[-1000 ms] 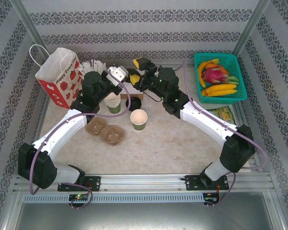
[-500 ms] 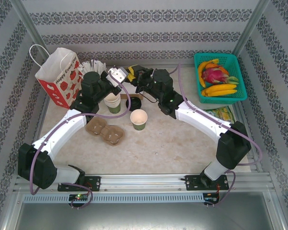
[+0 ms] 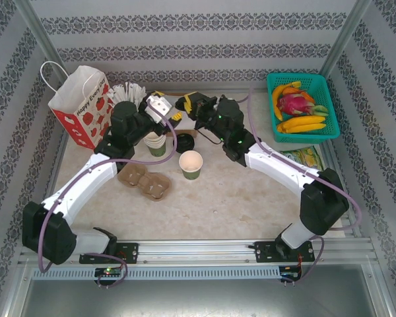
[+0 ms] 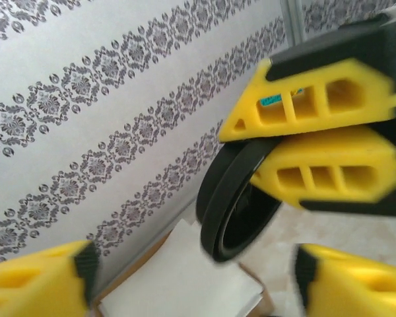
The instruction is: Pack the takeout coffee
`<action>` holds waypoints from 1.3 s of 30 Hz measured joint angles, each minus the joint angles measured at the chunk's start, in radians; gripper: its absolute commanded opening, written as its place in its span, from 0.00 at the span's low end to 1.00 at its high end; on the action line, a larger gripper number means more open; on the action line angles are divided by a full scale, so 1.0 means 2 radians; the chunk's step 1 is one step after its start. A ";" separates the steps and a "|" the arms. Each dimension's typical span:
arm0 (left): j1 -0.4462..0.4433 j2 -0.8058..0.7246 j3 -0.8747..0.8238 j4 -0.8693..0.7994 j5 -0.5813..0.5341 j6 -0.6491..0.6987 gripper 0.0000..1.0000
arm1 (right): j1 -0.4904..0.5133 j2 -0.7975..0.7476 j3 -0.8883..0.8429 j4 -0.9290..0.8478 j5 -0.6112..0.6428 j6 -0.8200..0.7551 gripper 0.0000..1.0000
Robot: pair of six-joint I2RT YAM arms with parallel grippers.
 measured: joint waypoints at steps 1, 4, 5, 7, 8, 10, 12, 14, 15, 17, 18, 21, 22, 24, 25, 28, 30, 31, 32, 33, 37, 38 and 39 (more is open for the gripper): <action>0.000 -0.013 -0.012 0.003 0.004 -0.017 1.00 | -0.008 -0.002 -0.011 0.012 -0.007 -0.017 0.00; 0.000 -0.057 -0.052 0.011 0.023 -0.075 1.00 | -0.048 -0.005 -0.042 0.053 -0.061 -0.095 0.00; 0.000 -0.069 -0.061 0.011 0.027 -0.100 1.00 | -0.063 -0.005 -0.047 0.058 -0.087 -0.126 0.00; 0.000 -0.082 -0.066 0.008 0.027 -0.149 1.00 | -0.092 -0.006 -0.051 0.059 -0.142 -0.195 0.00; 0.000 -0.085 -0.064 0.004 0.027 -0.173 1.00 | -0.106 -0.009 -0.051 0.056 -0.176 -0.240 0.00; 0.000 -0.085 -0.046 -0.034 0.024 -0.213 1.00 | -0.128 -0.022 -0.051 0.043 -0.239 -0.322 0.00; 0.000 -0.077 -0.011 -0.080 0.019 -0.249 1.00 | -0.144 -0.047 -0.047 0.009 -0.308 -0.422 0.00; 0.000 -0.074 0.016 -0.110 0.018 -0.275 1.00 | -0.150 -0.076 -0.038 -0.042 -0.363 -0.522 0.00; 0.000 -0.074 0.024 -0.120 0.018 -0.283 1.00 | -0.150 -0.091 -0.031 -0.069 -0.389 -0.573 0.00; 0.000 -0.075 0.038 -0.140 0.022 -0.291 1.00 | -0.151 -0.112 -0.011 -0.118 -0.436 -0.653 0.00; 0.000 -0.075 0.043 -0.148 0.030 -0.291 1.00 | -0.153 -0.118 0.001 -0.141 -0.458 -0.687 0.00; 0.000 -0.073 0.058 -0.182 0.069 -0.269 1.00 | -0.154 -0.128 0.035 -0.215 -0.507 -0.785 0.00; 0.000 -0.070 0.065 -0.196 0.082 -0.258 1.00 | -0.154 -0.129 0.044 -0.239 -0.517 -0.812 0.00; 0.000 -0.058 0.092 -0.226 0.115 -0.233 0.98 | -0.151 -0.129 0.063 -0.302 -0.531 -0.877 0.00; 0.000 -0.053 0.104 -0.236 0.130 -0.221 0.98 | -0.149 -0.129 0.069 -0.327 -0.535 -0.907 0.00; 0.000 -0.039 0.138 -0.268 0.185 -0.181 0.97 | -0.146 -0.140 0.073 -0.408 -0.536 -0.999 0.00; 0.000 -0.034 0.157 -0.288 0.214 -0.154 0.97 | -0.146 -0.152 0.073 -0.447 -0.536 -1.043 0.00; 0.000 -0.031 0.166 -0.298 0.225 -0.142 0.96 | -0.146 -0.159 0.073 -0.460 -0.536 -1.059 0.00; 0.000 -0.028 0.175 -0.307 0.235 -0.130 0.94 | -0.144 -0.164 0.073 -0.470 -0.537 -1.071 0.00; 0.000 -0.024 0.185 -0.318 0.246 -0.117 0.92 | -0.141 -0.170 0.073 -0.477 -0.539 -1.083 0.00; -0.001 -0.002 0.222 -0.350 0.280 -0.078 0.88 | -0.112 -0.179 0.073 -0.496 -0.540 -1.118 0.00; -0.003 0.003 0.230 -0.357 0.286 -0.070 0.87 | -0.106 -0.179 0.073 -0.499 -0.541 -1.123 0.00; -0.004 0.009 0.237 -0.365 0.294 -0.062 0.86 | -0.099 -0.178 0.073 -0.504 -0.541 -1.131 0.00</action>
